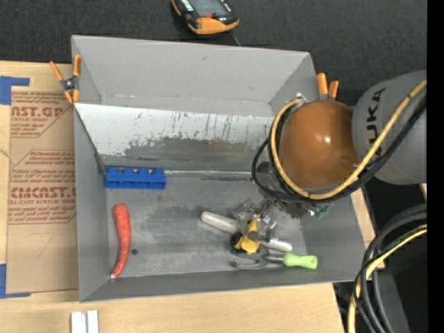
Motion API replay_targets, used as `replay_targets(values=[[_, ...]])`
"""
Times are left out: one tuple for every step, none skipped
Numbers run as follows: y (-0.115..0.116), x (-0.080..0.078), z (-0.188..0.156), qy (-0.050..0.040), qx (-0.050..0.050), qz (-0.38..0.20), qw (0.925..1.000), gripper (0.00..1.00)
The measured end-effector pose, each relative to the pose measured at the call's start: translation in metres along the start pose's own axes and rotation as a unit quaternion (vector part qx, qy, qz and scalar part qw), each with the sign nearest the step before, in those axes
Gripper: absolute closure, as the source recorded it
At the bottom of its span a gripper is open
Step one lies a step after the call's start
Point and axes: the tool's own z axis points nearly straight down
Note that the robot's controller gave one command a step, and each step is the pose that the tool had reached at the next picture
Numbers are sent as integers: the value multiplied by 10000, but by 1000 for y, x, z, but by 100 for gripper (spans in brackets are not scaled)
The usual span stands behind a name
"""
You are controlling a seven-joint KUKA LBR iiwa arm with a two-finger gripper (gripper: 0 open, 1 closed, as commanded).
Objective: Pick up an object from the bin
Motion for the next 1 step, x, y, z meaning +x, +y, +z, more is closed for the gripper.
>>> replay_targets(values=[[-13,5,56,25,1,-943,9955,100]])
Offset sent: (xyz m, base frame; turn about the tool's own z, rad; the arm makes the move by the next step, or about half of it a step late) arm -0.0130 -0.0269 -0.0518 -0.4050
